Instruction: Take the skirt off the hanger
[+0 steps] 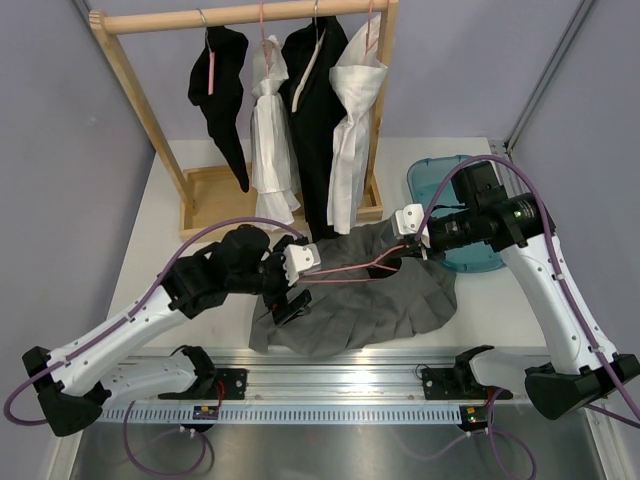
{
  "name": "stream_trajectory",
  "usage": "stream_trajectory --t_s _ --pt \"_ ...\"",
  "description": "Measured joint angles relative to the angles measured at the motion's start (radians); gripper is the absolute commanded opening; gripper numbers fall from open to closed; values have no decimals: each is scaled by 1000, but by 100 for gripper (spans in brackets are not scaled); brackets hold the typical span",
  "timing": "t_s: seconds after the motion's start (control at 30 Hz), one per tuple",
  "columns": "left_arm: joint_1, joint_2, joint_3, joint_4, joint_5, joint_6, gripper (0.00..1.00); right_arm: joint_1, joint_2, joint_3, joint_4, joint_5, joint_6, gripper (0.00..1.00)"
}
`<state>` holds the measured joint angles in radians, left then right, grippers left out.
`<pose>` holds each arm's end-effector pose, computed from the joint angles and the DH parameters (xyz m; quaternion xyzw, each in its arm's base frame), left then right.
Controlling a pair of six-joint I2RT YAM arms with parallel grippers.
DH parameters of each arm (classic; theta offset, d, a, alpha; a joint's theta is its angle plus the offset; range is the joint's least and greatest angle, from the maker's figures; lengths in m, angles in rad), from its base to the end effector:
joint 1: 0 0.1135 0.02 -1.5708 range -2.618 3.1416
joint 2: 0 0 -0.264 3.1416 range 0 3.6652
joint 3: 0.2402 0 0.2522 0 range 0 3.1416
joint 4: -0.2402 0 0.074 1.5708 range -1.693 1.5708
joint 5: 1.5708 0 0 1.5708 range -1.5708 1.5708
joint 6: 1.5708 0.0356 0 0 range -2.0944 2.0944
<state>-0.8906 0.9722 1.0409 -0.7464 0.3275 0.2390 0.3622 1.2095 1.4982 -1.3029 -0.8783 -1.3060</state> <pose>0.1140 -0.1591 0.3407 0.5358 0.7140 -0.2757 0.3566 0.1731 0.0949 0.4056 -0.7231 0.4982 0.2511 0.4073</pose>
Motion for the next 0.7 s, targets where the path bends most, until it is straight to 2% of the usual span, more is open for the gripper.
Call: stream_trajectory --t_s 0.1,0.23,0.27,0.37,0.47,0.5,0.6,0.67,0.7 --pt "0 1 -7 -6 -43 2 86 1 0 2 -11 -3 -3 0" --pt "0 1 -7 9 -68 -2 65 1 0 2 -16 -5 -4 0" --pt "0 1 -7 11 -71 -4 55 1 0 2 -18 -5 -4 0" --pt "0 1 -7 15 -77 -8 34 1 0 2 -19 -5 -4 0" --pt "1 1 -7 16 -85 -16 26 1 0 2 -24 -7 -3 0" --pt "0 0 -7 16 -86 -20 16 2 0 2 -24 -7 -3 0" --pt "0 -7 -8 16 -86 -28 1 2 0 2 -24 -11 -2 0" --pt "0 -16 -10 16 -85 -31 1 2 0 2 -24 -21 0 0" --pt "0 -23 -9 16 -85 -31 12 2 0 2 -24 -24 1 0"
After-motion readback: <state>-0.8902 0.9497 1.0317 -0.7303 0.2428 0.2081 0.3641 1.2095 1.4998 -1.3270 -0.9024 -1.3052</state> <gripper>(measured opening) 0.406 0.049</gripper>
